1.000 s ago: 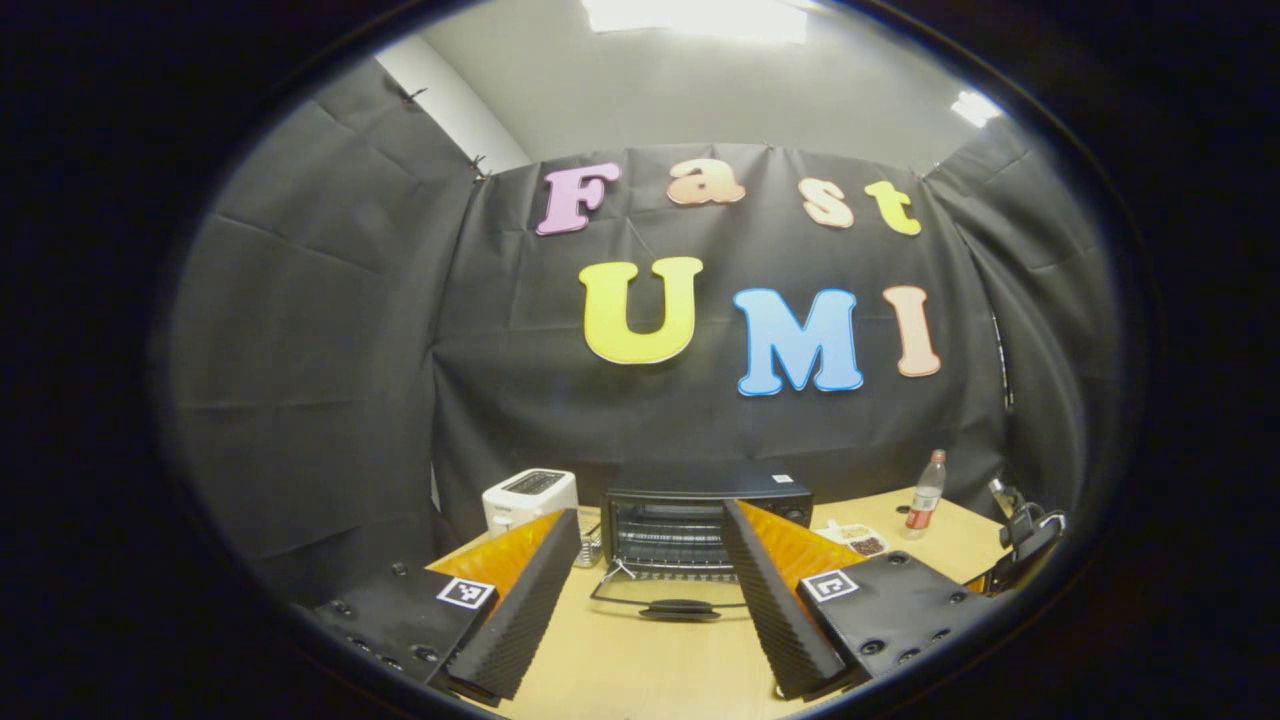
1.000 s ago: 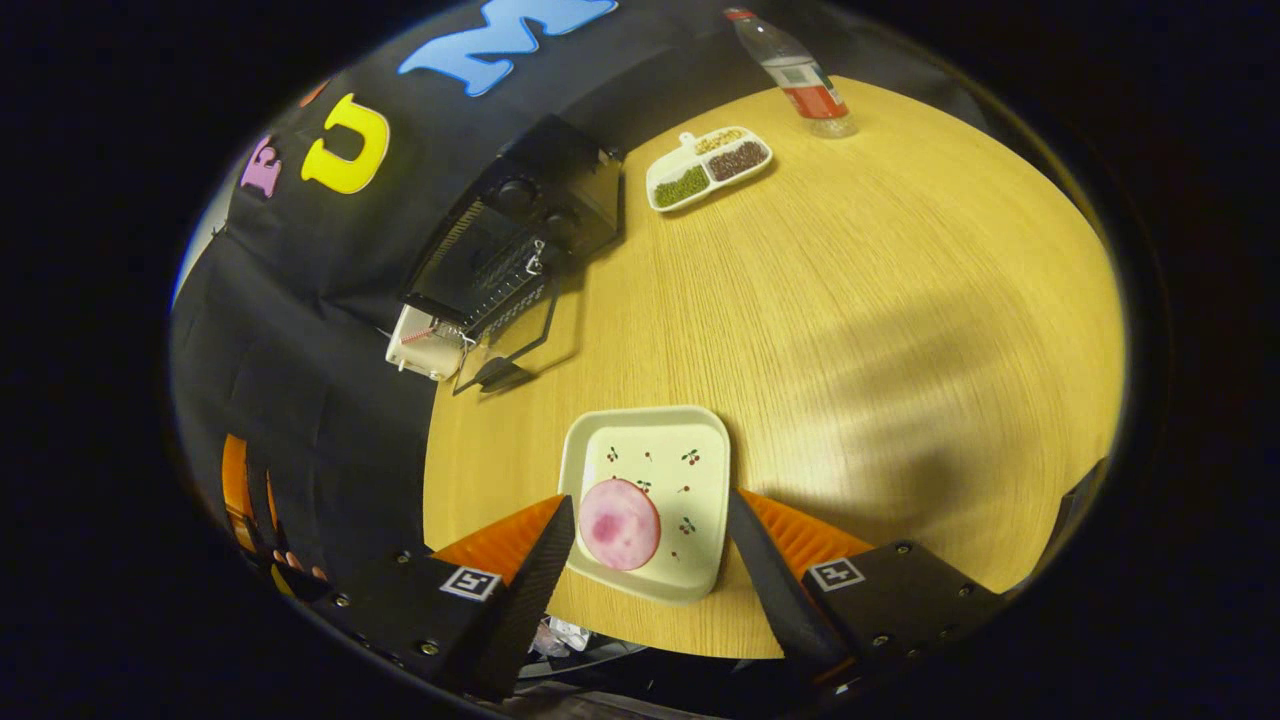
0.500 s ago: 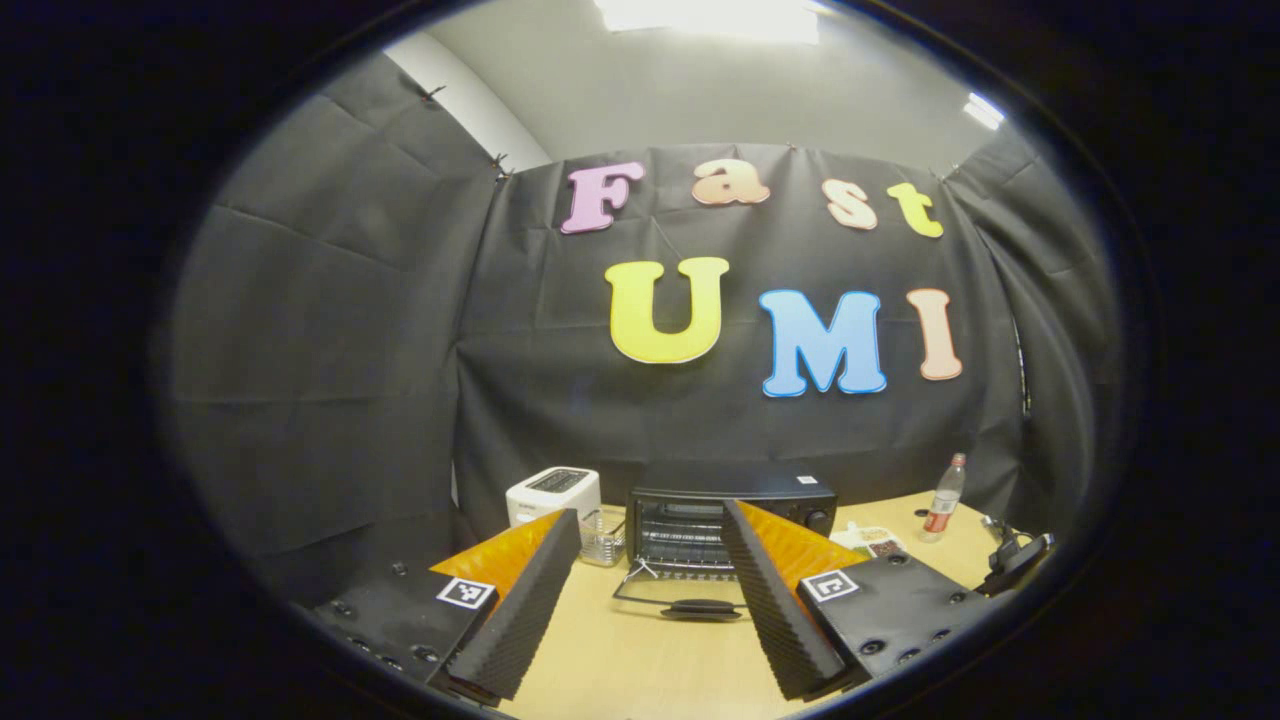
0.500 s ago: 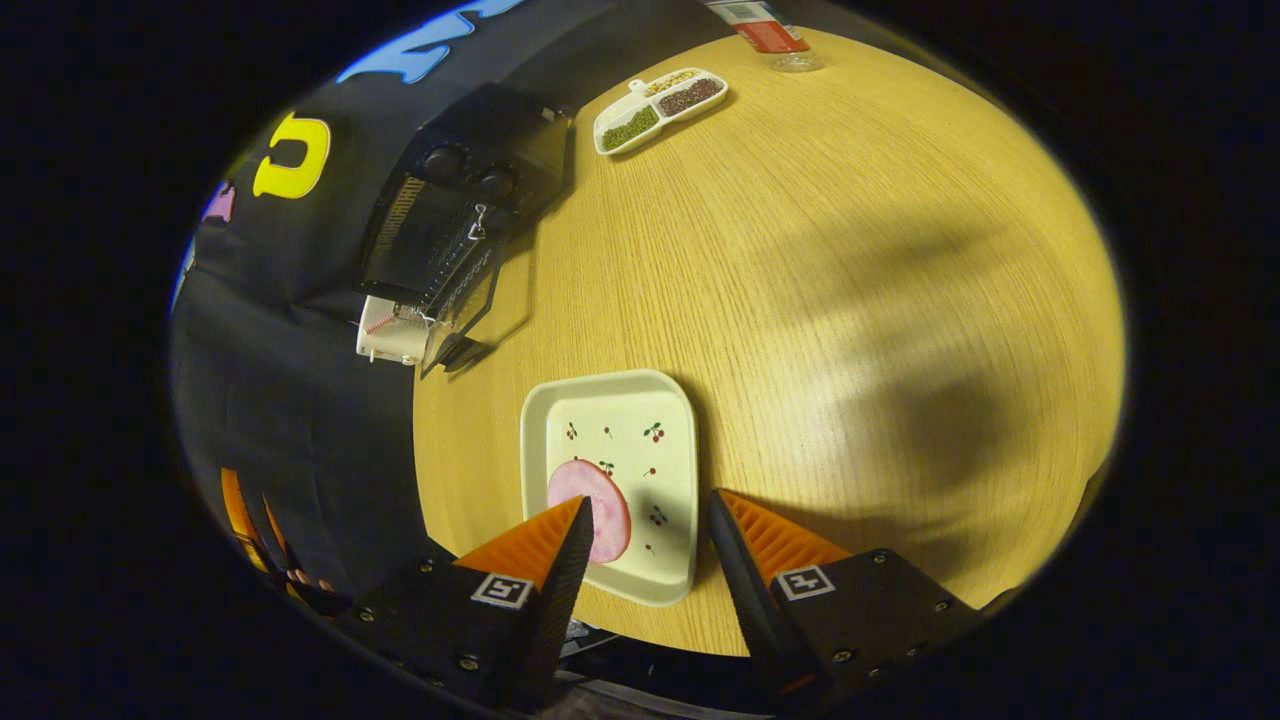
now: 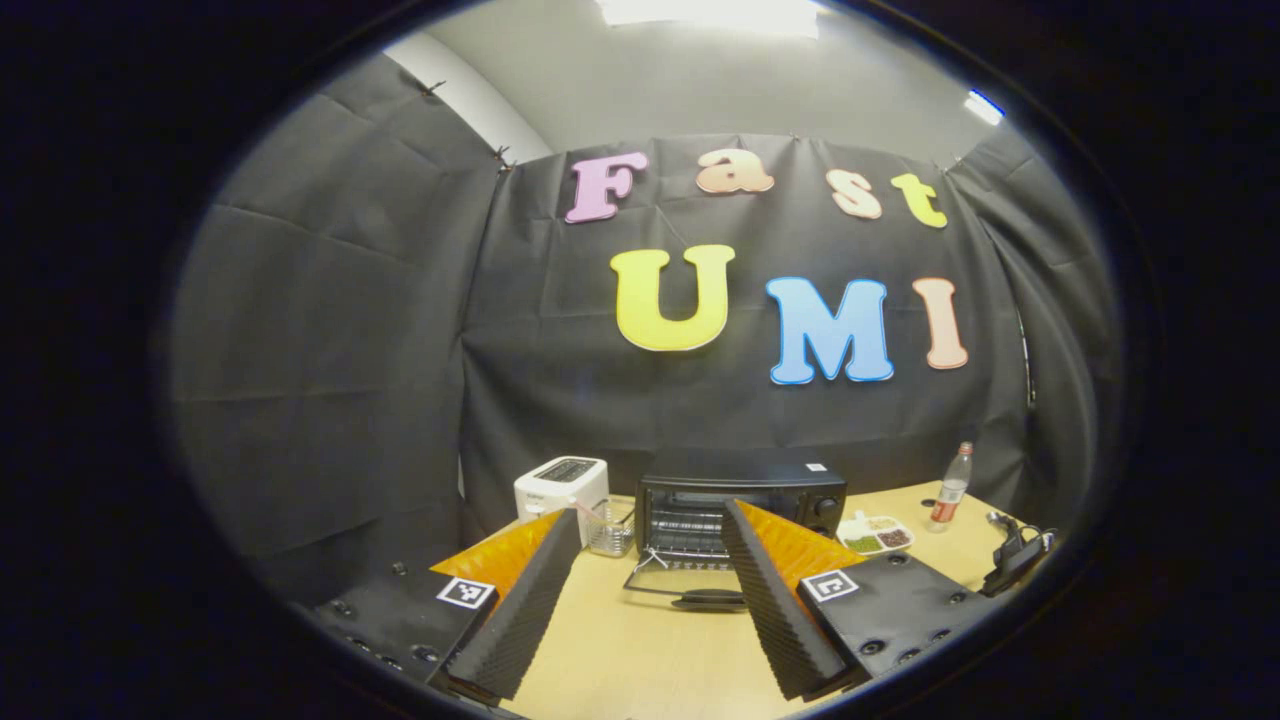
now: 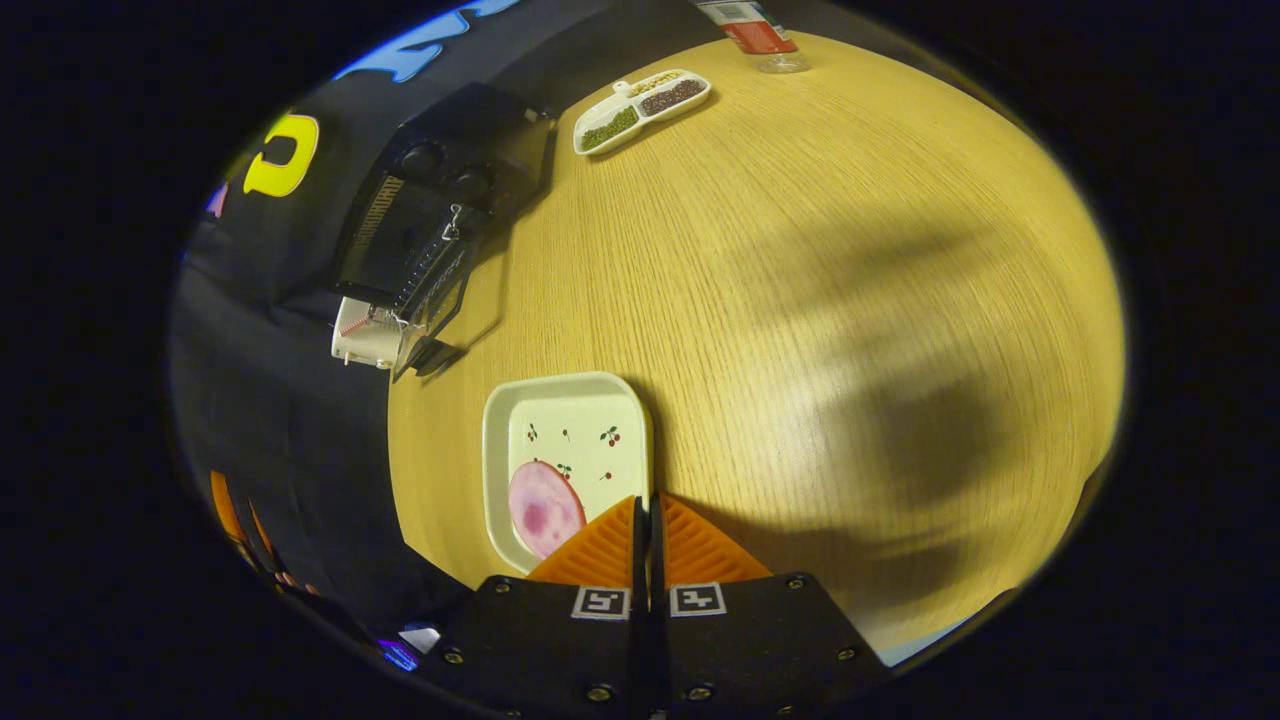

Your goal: Open the electric oven with the left hand, put the food in, and close the electric oven.

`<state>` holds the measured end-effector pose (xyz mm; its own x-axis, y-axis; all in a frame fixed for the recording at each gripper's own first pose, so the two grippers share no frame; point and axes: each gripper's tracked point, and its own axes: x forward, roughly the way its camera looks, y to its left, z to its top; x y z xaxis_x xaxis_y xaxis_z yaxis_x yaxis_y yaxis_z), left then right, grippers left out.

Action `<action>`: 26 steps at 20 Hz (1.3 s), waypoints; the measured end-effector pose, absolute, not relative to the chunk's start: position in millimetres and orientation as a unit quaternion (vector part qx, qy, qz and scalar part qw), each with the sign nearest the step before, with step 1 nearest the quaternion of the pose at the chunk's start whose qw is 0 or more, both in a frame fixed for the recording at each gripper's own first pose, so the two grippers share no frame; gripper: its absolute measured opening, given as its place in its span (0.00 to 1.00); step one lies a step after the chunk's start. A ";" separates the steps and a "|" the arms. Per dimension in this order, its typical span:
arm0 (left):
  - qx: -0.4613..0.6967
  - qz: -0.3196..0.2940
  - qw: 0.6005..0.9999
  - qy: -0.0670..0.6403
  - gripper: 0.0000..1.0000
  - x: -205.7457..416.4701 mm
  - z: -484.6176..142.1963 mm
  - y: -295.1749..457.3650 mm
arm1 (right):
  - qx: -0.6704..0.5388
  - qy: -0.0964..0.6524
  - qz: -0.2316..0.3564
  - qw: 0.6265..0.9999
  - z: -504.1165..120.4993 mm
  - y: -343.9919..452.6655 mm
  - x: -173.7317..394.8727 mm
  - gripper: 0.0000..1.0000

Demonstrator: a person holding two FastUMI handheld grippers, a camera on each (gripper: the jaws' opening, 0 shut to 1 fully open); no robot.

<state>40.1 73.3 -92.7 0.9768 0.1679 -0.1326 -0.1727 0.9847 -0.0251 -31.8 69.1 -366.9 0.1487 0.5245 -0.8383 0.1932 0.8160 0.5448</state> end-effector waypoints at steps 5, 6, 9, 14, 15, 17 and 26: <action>-0.020 0.090 0.994 0.056 1.00 38.8 -86.0 73.9 | 0.298 0.628 0.125 0.708 -354.7 69.8 -30.6 0.00; -0.022 0.087 0.994 0.057 1.00 40.7 -85.8 72.4 | 0.304 0.625 0.123 0.708 -351.8 70.5 -28.4 0.00; -0.019 0.084 0.995 0.055 1.00 47.1 -84.7 77.3 | 0.332 0.611 0.117 0.709 -337.4 81.3 -17.2 0.00; -0.025 0.081 0.995 0.052 1.00 62.0 -84.8 88.3 | 0.377 0.600 0.109 0.697 -315.7 109.3 3.4 0.00; -0.025 0.081 0.995 0.052 1.00 65.0 -84.3 91.3 | 0.381 0.594 0.106 0.700 -312.1 115.8 9.4 0.00; -0.025 0.082 0.995 0.048 1.00 71.0 -83.3 99.1 | 0.389 0.581 0.101 0.707 -304.8 128.5 22.3 0.00; -0.028 0.090 0.994 0.050 0.95 98.0 -92.2 141.2 | 0.457 0.524 0.044 0.718 -284.9 194.7 72.4 0.00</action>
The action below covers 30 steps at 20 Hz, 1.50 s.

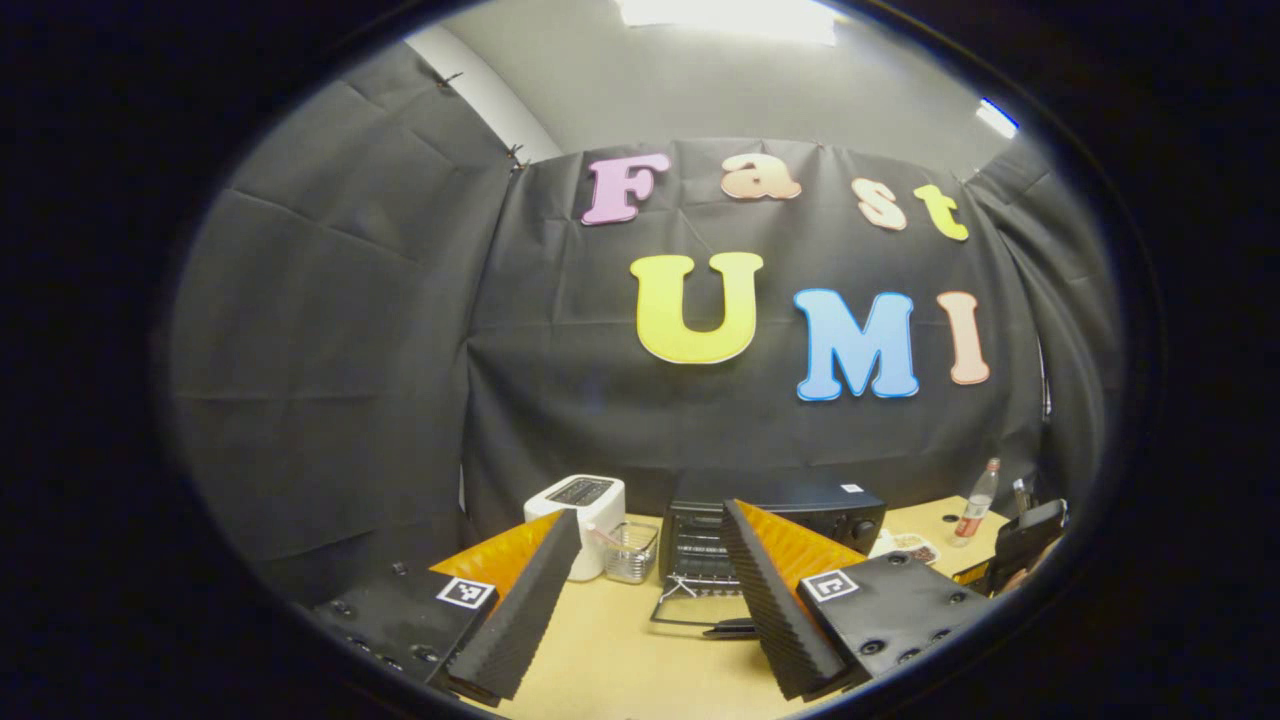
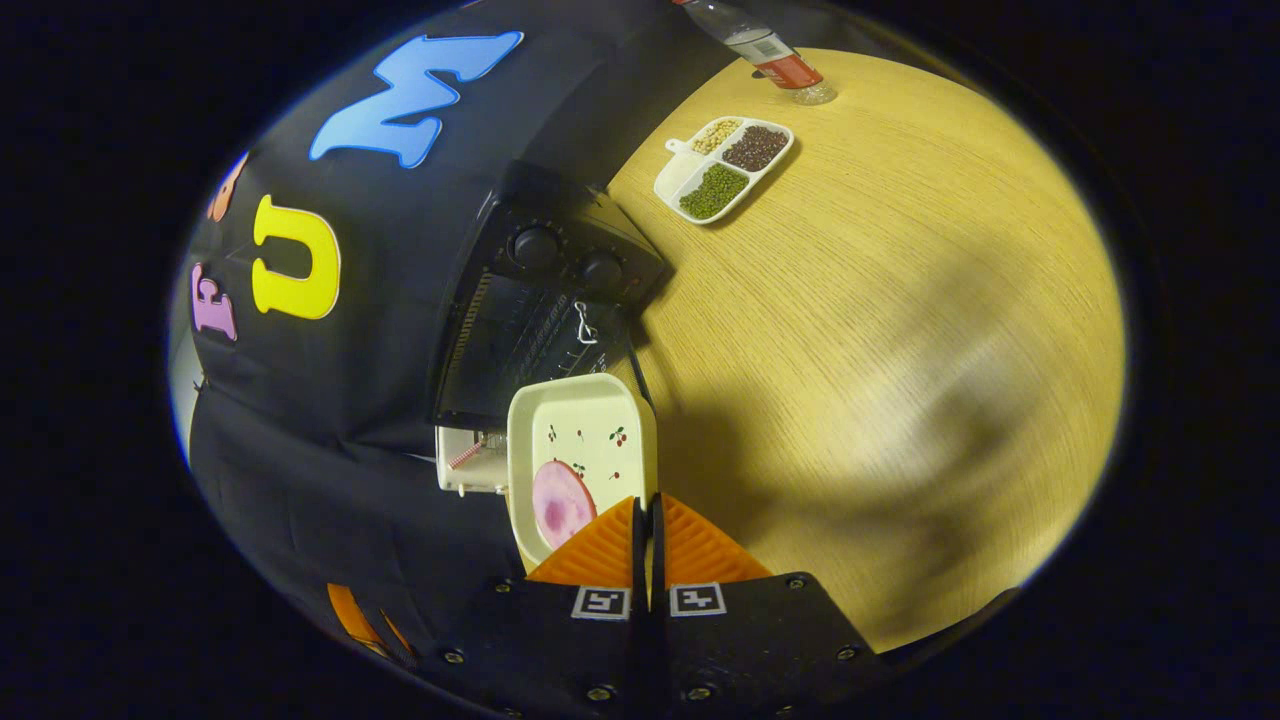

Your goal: Open the electric oven with the left hand, put the food in, and close the electric oven.

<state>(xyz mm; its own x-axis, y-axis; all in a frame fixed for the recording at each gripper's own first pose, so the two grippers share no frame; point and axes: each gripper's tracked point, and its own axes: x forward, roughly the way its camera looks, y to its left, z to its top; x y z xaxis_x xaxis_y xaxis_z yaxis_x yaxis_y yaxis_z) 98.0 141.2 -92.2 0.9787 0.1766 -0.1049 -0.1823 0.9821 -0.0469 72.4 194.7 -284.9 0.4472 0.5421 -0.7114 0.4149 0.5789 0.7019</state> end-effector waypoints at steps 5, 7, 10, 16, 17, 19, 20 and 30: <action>-0.030 0.092 0.994 0.052 1.00 116.1 -101.2 169.7 | 0.504 0.514 0.016 0.694 -286.2 232.5 95.6 0.01; -0.030 0.092 0.994 0.056 1.00 121.7 -107.8 180.8 | 0.518 0.507 0.009 0.688 -287.0 246.3 103.7 0.00; -0.030 0.093 0.994 0.057 0.95 130.7 -113.7 196.8 | 0.530 0.499 -0.004 0.685 -290.8 263.1 117.4 0.01; -0.026 0.101 0.992 0.067 0.96 138.8 -125.1 228.7 | 0.570 0.465 -0.047 0.676 -295.6 284.2 158.2 0.01; -0.025 0.104 0.992 0.069 1.00 139.3 -128.7 234.9 | 0.575 0.460 -0.052 0.674 -296.8 287.2 165.6 0.01; -0.028 0.113 0.991 0.073 1.00 139.1 -130.6 246.7 | 0.583 0.451 -0.064 0.673 -300.0 293.6 180.6 0.01; -0.028 0.116 0.990 0.076 1.00 138.8 -131.2 252.1 | 0.585 0.448 -0.070 0.672 -302.0 296.9 187.2 0.01; -0.010 0.149 0.984 0.097 0.93 131.1 -141.3 281.3 | 0.613 0.414 -0.109 0.665 -320.2 318.6 244.4 0.03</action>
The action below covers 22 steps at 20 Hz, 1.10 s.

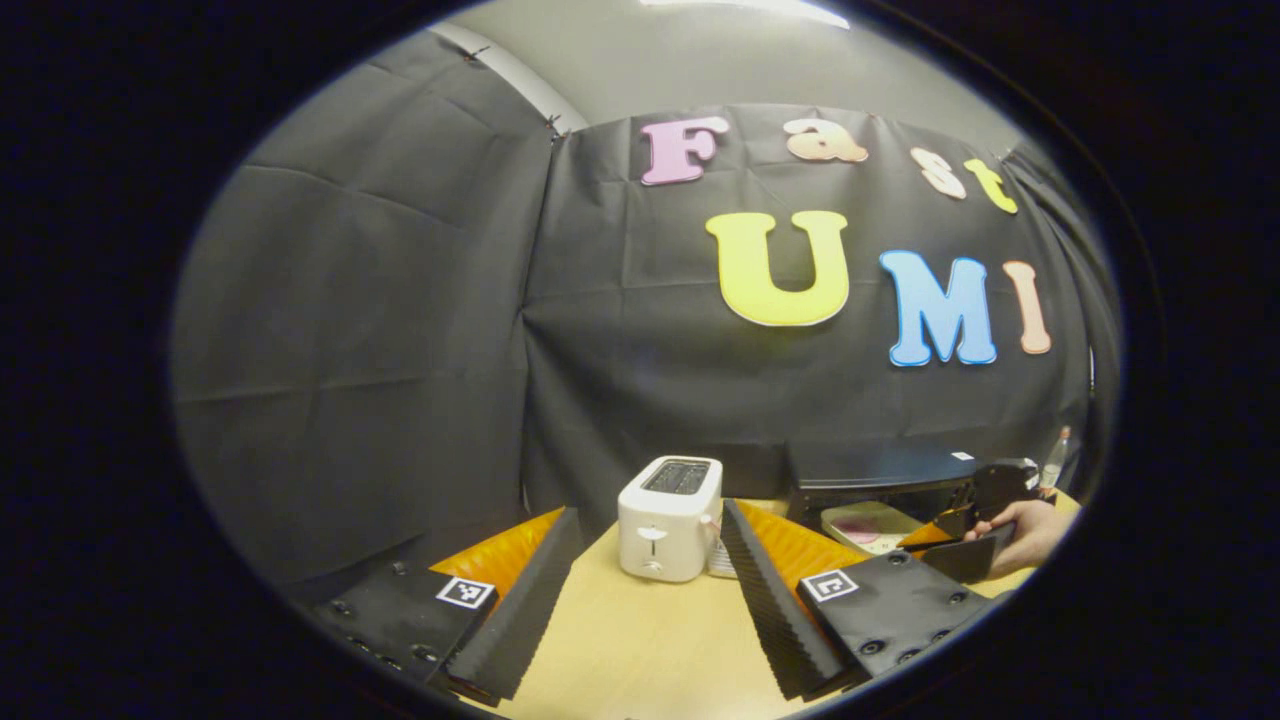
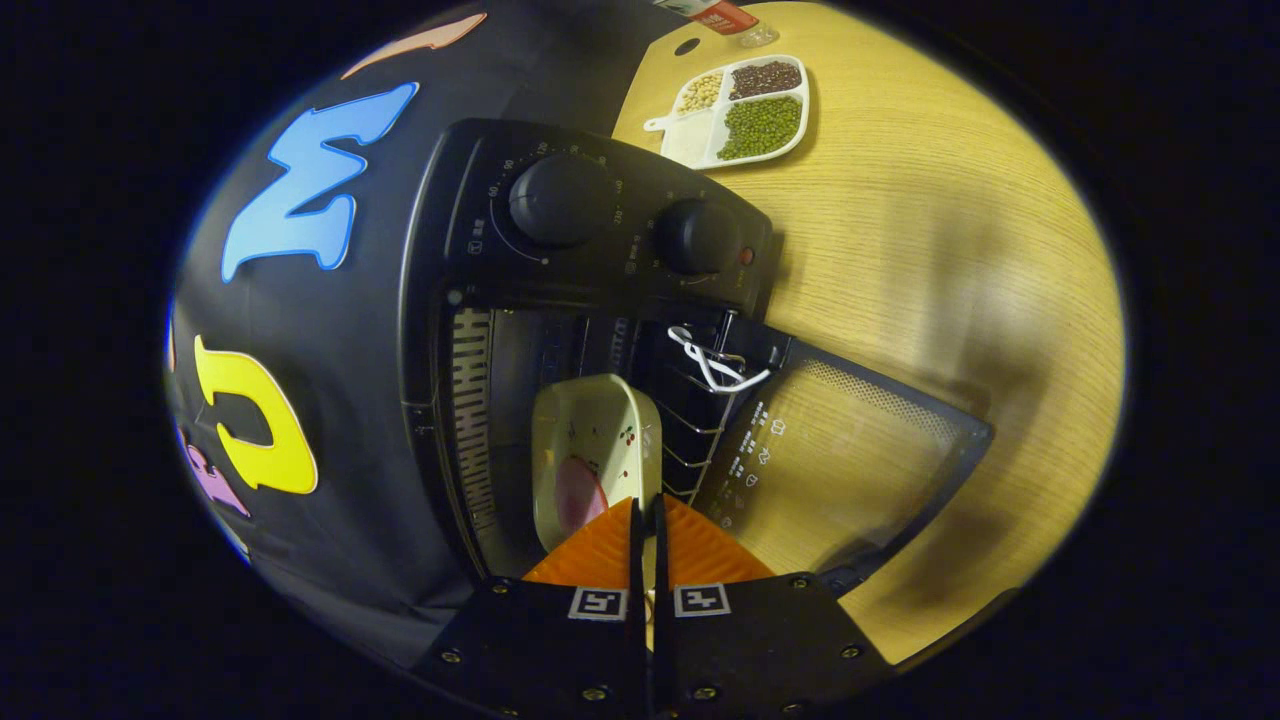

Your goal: Open the electric oven with the left hand, put the food in, and close the electric oven.

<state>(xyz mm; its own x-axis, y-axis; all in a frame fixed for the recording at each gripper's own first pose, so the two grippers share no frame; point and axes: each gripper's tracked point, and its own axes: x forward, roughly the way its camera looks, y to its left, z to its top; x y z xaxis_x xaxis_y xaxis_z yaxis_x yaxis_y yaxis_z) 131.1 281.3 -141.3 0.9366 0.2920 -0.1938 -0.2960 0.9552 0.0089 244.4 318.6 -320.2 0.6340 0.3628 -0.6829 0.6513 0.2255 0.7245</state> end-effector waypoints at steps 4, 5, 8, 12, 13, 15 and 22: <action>-0.002 0.159 0.981 0.107 1.00 122.6 -143.8 286.4 | 0.620 0.403 -0.120 0.662 -325.8 320.2 258.1 0.03; -0.002 0.161 0.981 0.108 1.00 121.9 -144.0 287.1 | 0.620 0.402 -0.121 0.663 -326.5 320.7 259.7 0.03; -0.001 0.162 0.981 0.107 0.91 122.7 -140.7 286.5 | 0.626 0.401 -0.110 0.660 -323.1 323.8 263.1 0.07; 0.001 0.150 0.984 0.099 1.00 128.9 -135.5 272.5 | 0.621 0.400 -0.071 0.671 -309.0 324.5 254.9 0.11; 0.002 0.146 0.984 0.098 1.00 128.1 -134.1 268.2 | 0.616 0.396 -0.061 0.678 -304.3 325.6 252.8 0.20; 0.000 0.137 0.986 0.097 1.00 129.6 -131.1 257.6 | 0.605 0.390 -0.036 0.693 -290.2 321.2 248.3 0.70; -0.008 0.112 0.989 0.091 0.95 121.9 -125.5 215.3 | 0.528 0.380 0.053 0.758 -246.7 304.0 213.2 0.97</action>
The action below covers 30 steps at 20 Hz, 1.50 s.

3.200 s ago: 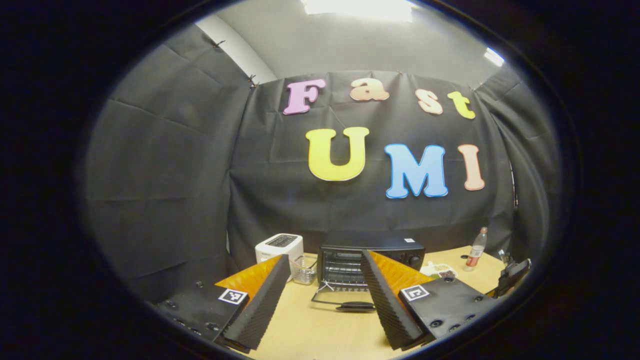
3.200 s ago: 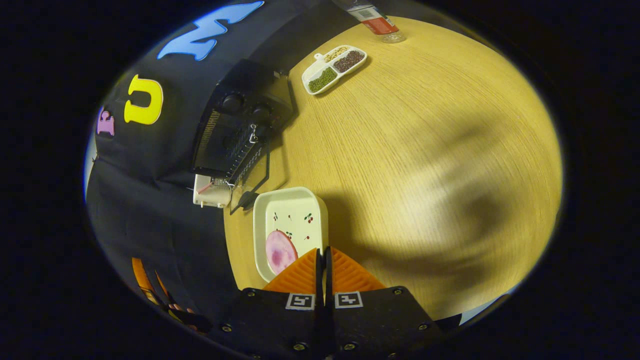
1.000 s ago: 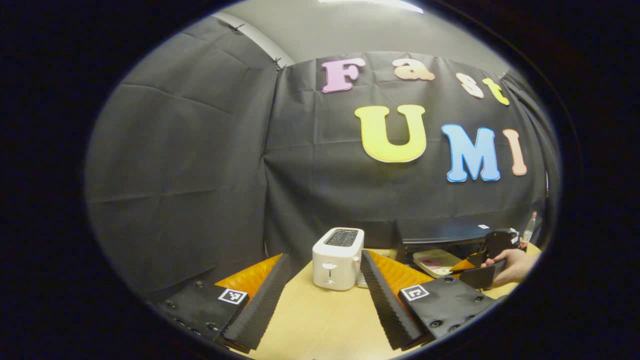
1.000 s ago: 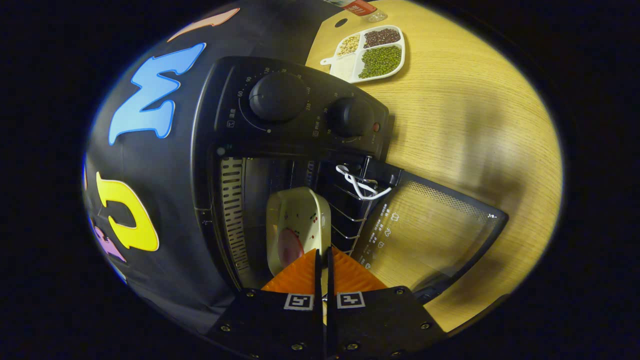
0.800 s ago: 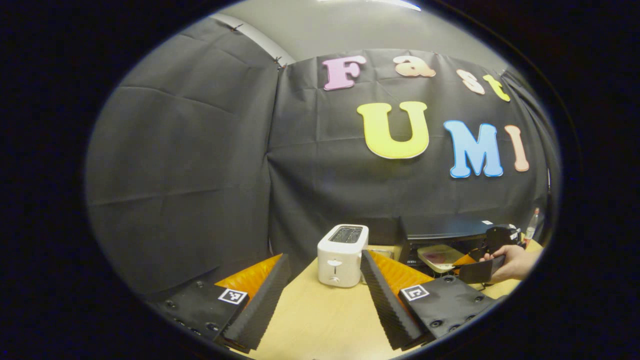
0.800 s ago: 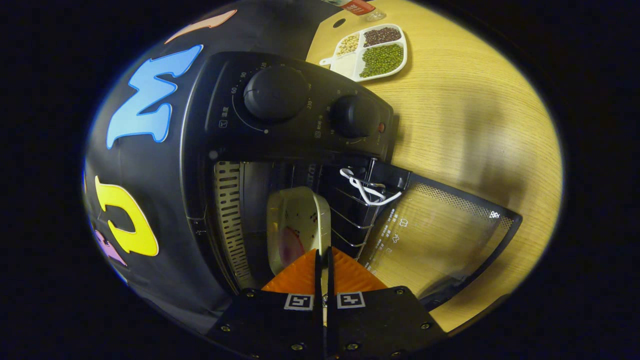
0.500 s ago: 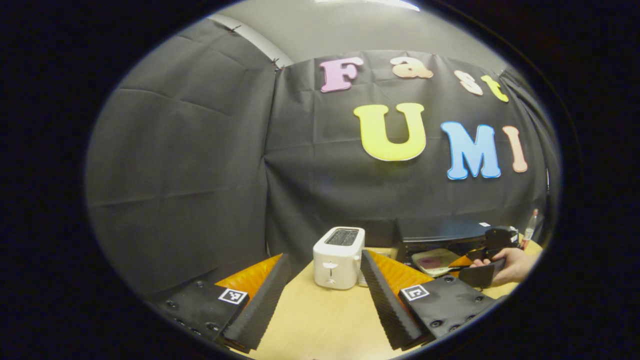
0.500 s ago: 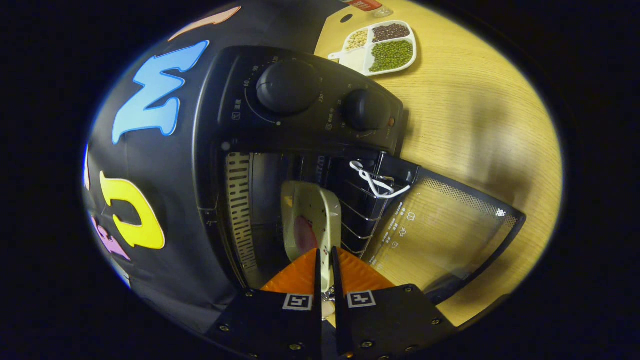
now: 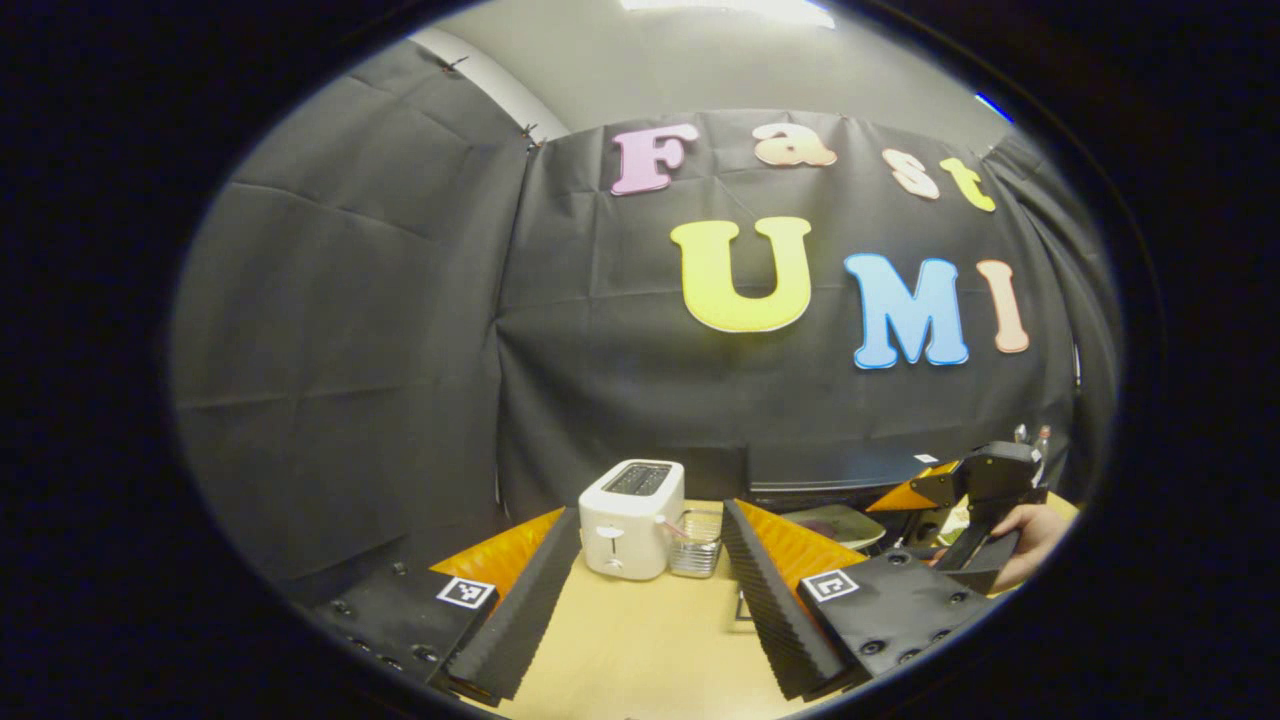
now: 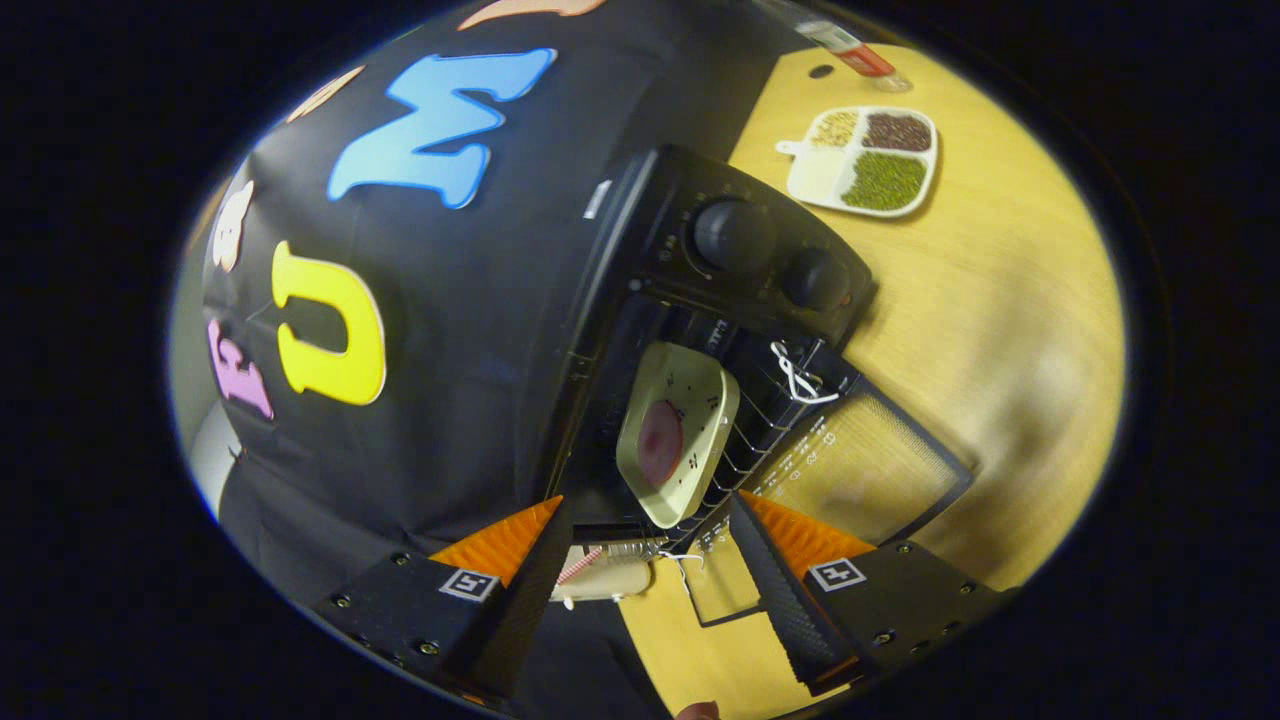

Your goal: Open the electric oven with the left hand, put the food in, and close the electric oven.

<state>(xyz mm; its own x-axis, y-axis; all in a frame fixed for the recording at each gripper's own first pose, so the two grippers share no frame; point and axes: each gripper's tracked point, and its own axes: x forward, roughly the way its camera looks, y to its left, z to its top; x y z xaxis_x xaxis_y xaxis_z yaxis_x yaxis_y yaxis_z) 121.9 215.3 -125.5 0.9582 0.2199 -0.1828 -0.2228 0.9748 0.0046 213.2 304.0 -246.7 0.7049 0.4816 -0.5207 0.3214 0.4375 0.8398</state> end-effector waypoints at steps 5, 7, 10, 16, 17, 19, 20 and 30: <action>-0.014 0.083 0.991 0.100 1.00 116.8 -133.5 179.4 | 0.429 0.351 0.120 0.824 -215.0 281.3 181.7 0.97; -0.018 0.065 0.992 0.103 1.00 117.5 -137.6 163.8 | 0.379 0.330 0.142 0.853 -205.2 267.6 169.2 0.97; -0.023 0.037 0.992 0.118 1.00 119.7 -150.1 139.8 | 0.292 0.295 0.155 0.897 -198.9 238.9 149.6 0.97; -0.035 -0.026 0.985 0.164 0.99 126.9 -192.9 90.7 | 0.177 0.236 0.137 0.946 -183.8 186.1 128.9 0.98; -0.039 -0.032 0.983 0.174 0.97 128.1 -201.4 85.1 | 0.162 0.228 0.131 0.951 -180.8 178.2 127.5 0.98; -0.038 -0.048 0.979 0.195 0.91 132.4 -221.2 72.6 | 0.134 0.215 0.119 0.960 -176.9 161.5 126.0 0.98; -0.035 -0.056 0.977 0.205 1.00 133.2 -229.6 67.5 | 0.122 0.208 0.111 0.964 -174.1 153.7 127.0 0.98; -0.032 -0.119 0.932 0.342 1.00 146.1 -336.6 14.5 | 0.025 0.128 0.040 0.991 -133.5 102.1 125.8 0.98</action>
